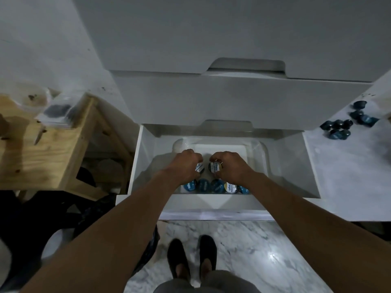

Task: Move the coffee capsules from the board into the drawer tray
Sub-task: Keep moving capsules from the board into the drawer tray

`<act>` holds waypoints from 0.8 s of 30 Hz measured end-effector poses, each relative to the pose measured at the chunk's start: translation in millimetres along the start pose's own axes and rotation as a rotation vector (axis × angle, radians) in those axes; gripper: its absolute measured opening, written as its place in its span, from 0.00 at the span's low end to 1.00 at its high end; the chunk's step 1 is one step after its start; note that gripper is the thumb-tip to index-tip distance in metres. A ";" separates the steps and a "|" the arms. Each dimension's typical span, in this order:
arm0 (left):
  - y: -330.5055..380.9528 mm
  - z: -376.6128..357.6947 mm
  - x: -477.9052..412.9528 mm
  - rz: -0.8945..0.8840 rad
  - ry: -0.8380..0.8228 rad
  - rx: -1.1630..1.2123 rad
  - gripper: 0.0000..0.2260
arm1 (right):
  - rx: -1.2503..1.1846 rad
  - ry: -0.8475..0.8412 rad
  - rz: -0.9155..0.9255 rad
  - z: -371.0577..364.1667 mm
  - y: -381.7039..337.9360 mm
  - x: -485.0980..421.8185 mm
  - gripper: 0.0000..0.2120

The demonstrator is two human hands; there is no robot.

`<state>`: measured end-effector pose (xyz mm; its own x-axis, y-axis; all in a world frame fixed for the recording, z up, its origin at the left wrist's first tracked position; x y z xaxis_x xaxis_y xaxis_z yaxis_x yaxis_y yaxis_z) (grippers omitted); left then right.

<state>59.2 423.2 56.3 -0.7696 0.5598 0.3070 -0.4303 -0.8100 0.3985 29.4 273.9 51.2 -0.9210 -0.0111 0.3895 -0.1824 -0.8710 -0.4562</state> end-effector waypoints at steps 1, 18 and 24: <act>-0.2 -0.8 0.1 0.002 0.000 -0.008 0.23 | -0.001 0.003 0.005 -0.5 0.4 -0.1 0.27; 2.5 3.4 -0.1 -0.044 0.008 -0.118 0.18 | -0.093 0.000 -0.015 3.7 9.3 -0.6 0.17; 4.3 3.5 3.9 -0.036 0.018 -0.188 0.15 | -0.106 -0.007 -0.021 0.8 6.2 -4.0 0.14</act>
<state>56.0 422.5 62.2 -0.7599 0.5871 0.2789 -0.5369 -0.8089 0.2397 32.1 268.1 47.5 -0.9141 0.0028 0.4054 -0.2374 -0.8143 -0.5297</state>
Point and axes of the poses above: each hand's wrist, its own x-axis away from the middle knuckle, its own z-axis out of the back of the hand, y = z × x, the point moved 3 cm from there along -x, towards the middle knuckle, and after that the axes turned 4 degrees about -z, right-handed, at the moved point
